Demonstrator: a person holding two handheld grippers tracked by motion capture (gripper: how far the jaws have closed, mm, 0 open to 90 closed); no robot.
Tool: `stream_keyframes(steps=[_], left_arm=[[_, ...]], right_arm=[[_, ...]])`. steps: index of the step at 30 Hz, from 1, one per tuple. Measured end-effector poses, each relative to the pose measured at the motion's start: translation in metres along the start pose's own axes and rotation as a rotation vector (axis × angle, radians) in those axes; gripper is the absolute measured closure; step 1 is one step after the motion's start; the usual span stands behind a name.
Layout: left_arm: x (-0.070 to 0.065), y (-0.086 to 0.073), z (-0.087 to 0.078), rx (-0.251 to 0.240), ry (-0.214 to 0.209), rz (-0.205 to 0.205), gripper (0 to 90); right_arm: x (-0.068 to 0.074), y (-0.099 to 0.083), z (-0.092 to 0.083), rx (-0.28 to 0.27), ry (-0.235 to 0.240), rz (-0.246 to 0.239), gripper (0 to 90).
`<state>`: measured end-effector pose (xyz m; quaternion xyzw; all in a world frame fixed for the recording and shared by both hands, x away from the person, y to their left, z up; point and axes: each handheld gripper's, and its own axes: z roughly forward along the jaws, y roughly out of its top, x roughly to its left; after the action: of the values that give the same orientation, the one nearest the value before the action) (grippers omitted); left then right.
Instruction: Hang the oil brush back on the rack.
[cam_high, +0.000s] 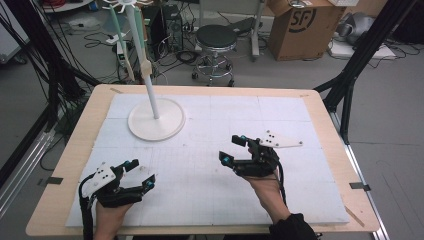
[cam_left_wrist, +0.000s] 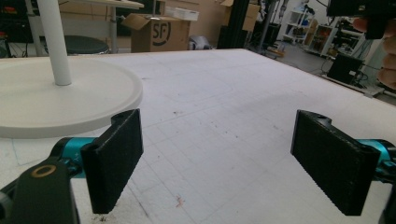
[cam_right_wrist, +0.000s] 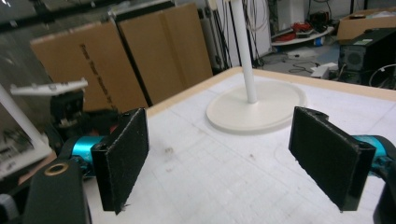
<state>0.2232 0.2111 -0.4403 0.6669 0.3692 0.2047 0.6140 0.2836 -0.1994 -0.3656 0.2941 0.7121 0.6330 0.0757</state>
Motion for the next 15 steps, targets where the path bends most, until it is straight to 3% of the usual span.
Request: stream_keyframes(steps=[6, 15], left_arm=[[-0.001, 0.0, 0.001, 0.004, -0.001, 0.003, 17.3], [-0.003, -0.001, 0.003, 0.015, -0.005, 0.01, 17.3]], right_arm=[[-0.004, -0.021, -0.015, 0.017, -0.036, -0.01, 19.3], [-0.011, -0.048, -0.039, 0.018, -0.061, 0.035, 19.5]])
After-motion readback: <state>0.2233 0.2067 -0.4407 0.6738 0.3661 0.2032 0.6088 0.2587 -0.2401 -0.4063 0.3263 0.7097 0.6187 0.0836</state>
